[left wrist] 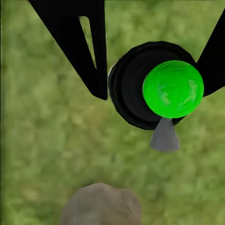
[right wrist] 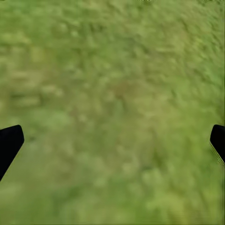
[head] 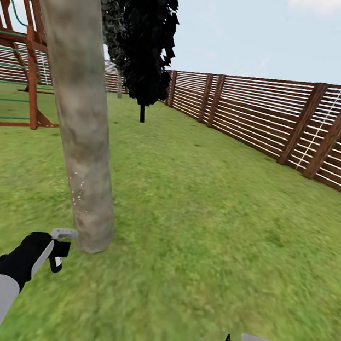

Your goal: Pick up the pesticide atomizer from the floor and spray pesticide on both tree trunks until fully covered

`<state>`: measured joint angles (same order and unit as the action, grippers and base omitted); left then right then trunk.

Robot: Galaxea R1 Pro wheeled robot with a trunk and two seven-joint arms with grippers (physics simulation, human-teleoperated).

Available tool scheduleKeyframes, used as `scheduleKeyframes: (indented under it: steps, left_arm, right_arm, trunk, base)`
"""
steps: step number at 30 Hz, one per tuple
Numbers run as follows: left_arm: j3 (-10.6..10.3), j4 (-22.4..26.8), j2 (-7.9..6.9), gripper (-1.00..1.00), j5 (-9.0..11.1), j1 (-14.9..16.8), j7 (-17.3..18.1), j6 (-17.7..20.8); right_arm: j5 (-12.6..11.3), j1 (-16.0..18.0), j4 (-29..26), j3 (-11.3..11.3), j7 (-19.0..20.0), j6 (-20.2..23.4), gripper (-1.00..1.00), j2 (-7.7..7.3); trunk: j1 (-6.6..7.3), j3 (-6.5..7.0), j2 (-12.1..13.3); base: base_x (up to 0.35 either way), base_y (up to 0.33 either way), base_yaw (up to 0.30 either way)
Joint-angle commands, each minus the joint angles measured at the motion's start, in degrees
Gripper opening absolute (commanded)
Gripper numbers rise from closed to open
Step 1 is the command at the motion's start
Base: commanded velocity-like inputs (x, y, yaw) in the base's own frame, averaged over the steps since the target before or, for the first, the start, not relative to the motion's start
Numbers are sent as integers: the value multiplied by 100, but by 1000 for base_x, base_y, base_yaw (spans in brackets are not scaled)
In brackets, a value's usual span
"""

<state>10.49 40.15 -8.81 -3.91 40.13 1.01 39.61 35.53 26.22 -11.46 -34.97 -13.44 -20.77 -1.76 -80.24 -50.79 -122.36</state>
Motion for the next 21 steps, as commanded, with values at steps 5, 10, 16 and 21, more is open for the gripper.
scheduleKeyframes:
  steps: [5,10,16,21]
  left_arm:
    - [13,10,2,-100,-40,3,13,29]
    - [6,18,-6,-100,-48,3,6,29]
    - [28,19,-15,-100,-65,3,0,29]
    - [45,17,-16,-100,-67,3,-7,29]
  right_arm:
    - [61,6,10,-38,-18,-21,100,0]
    - [64,6,12,-39,-18,-23,100,0]
    - [65,6,12,-37,-18,-23,100,0]
    - [68,6,12,-36,-18,-23,100,0]
  trunk:
    - [-1,-5,-2]
    - [-1,-5,-2]
    - [-1,-5,-2]
    - [-1,-5,-2]
  base:
    - [226,-202,0]
    - [118,-240,0]
    - [-48,-273,2]
    - [-12,-274,188]
